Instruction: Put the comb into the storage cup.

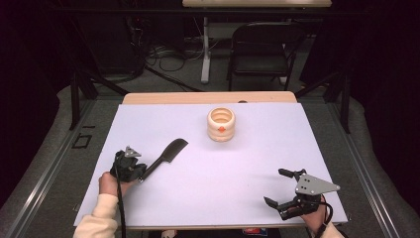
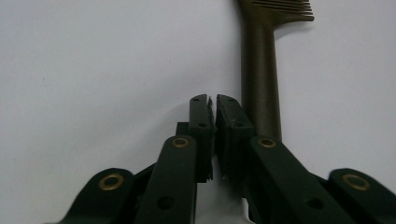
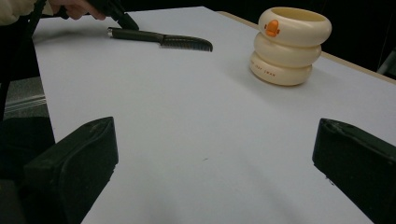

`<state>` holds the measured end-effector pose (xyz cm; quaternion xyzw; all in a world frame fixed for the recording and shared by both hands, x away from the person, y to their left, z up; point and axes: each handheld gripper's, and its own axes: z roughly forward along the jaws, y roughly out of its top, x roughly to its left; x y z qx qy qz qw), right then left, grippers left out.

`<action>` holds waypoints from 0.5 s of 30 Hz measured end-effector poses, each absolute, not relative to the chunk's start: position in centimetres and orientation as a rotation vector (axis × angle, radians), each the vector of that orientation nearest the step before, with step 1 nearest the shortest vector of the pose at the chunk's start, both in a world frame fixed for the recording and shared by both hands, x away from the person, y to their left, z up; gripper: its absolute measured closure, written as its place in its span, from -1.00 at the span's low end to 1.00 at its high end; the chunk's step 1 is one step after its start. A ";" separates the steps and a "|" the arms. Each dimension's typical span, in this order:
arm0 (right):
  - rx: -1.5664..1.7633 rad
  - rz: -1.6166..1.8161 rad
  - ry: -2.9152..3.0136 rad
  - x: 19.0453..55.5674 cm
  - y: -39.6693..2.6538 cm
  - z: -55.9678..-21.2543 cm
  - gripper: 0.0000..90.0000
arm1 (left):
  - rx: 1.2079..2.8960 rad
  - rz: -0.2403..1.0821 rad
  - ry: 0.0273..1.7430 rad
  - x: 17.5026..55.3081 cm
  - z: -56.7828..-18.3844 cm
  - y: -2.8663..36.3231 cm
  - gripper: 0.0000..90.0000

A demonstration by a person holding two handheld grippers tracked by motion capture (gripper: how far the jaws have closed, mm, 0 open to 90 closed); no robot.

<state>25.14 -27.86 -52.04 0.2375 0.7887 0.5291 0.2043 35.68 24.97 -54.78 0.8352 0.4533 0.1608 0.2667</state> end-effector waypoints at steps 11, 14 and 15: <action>0.660 1.477 2.201 25.2 -27.9 -52.1 -1.00 | 2.200 0.504 1.291 36.1 -53.2 25.6 -0.18; 0.660 1.478 2.201 25.2 -27.8 -52.1 -1.00 | 2.206 0.520 1.273 36.2 -52.6 25.5 -0.32; 0.662 1.478 2.200 25.2 -27.8 -52.1 -1.00 | 2.221 0.525 1.272 36.2 -52.5 25.4 -0.40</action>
